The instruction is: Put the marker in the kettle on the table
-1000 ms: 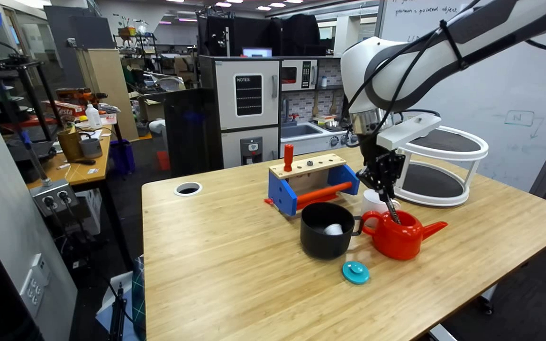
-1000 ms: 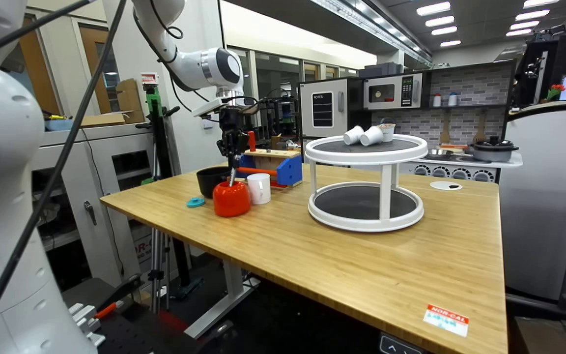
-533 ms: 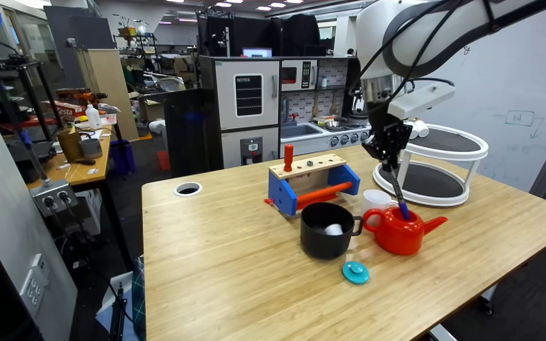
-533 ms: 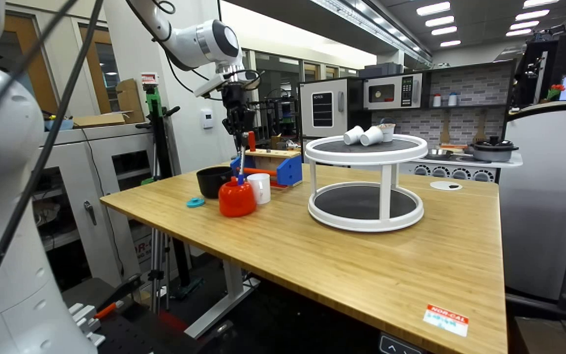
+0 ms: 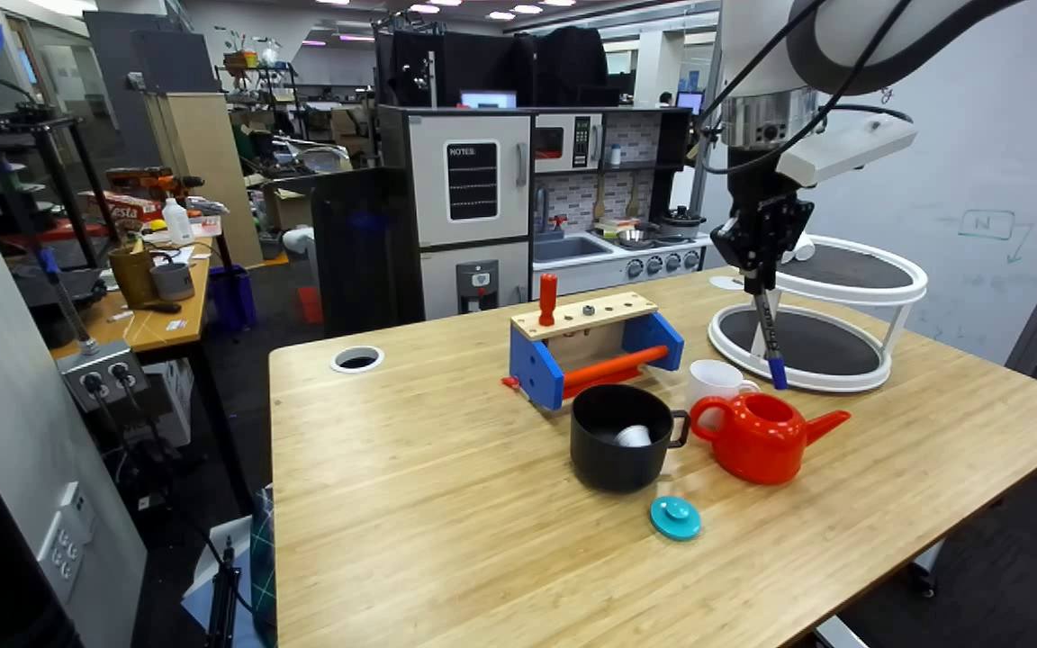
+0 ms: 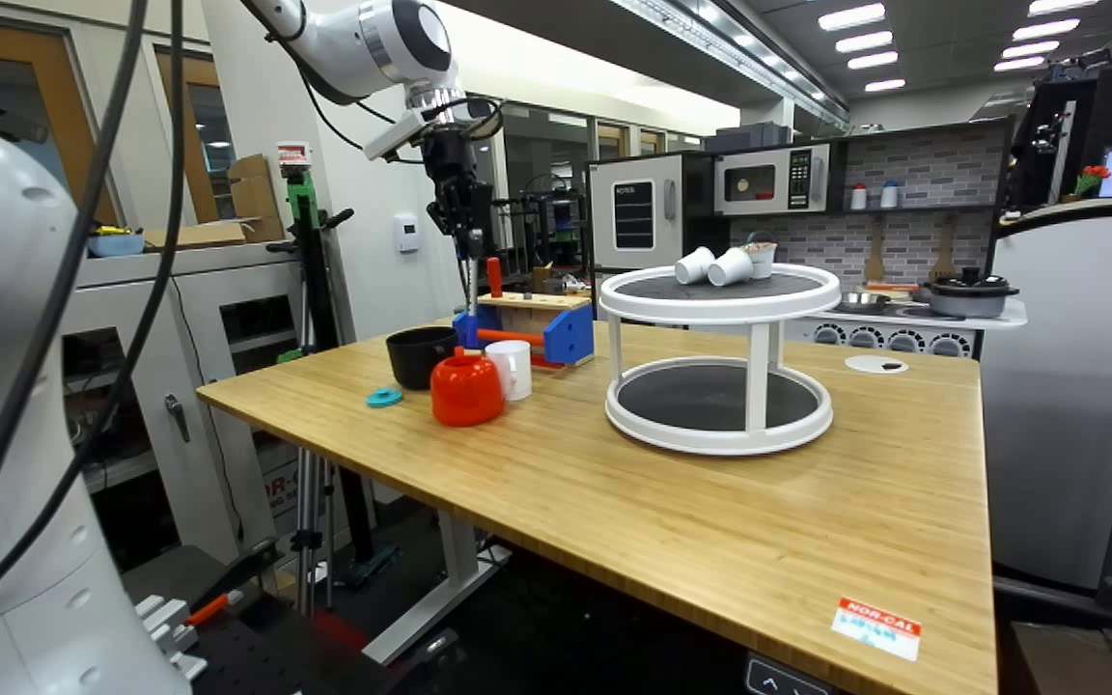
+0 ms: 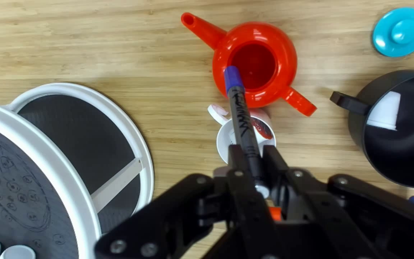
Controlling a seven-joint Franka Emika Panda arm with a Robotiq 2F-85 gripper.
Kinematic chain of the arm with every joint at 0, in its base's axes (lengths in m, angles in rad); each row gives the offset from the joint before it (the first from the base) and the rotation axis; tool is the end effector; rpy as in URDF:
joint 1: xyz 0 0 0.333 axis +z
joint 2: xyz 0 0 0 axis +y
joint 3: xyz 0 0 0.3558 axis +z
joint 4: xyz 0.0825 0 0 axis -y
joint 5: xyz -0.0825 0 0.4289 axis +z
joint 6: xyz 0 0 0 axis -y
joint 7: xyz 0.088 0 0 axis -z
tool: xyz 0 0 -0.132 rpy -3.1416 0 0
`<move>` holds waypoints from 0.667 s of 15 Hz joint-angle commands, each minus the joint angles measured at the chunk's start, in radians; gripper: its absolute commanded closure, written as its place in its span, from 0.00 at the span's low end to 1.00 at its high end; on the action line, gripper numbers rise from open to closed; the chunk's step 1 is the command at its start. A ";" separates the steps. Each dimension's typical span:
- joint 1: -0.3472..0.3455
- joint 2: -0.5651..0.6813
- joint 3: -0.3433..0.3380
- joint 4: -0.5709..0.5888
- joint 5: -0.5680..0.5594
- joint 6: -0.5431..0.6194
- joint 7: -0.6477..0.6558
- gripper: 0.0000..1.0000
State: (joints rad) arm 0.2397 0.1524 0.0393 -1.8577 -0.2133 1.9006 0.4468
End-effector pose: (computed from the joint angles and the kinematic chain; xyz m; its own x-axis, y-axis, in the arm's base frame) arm 0.6142 0.1538 0.4255 0.9957 -0.0900 -0.0238 -0.0828 -0.9726 0.2174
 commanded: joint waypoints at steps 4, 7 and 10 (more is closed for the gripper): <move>-0.029 -0.165 0.060 -0.162 0.083 0.163 -0.101 0.96; -0.025 -0.230 0.084 -0.216 0.126 0.194 -0.181 0.96; -0.020 -0.277 0.104 -0.258 0.157 0.199 -0.231 0.96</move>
State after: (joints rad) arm 0.2399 -0.0735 0.1171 -2.0553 -0.0962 2.0537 0.2847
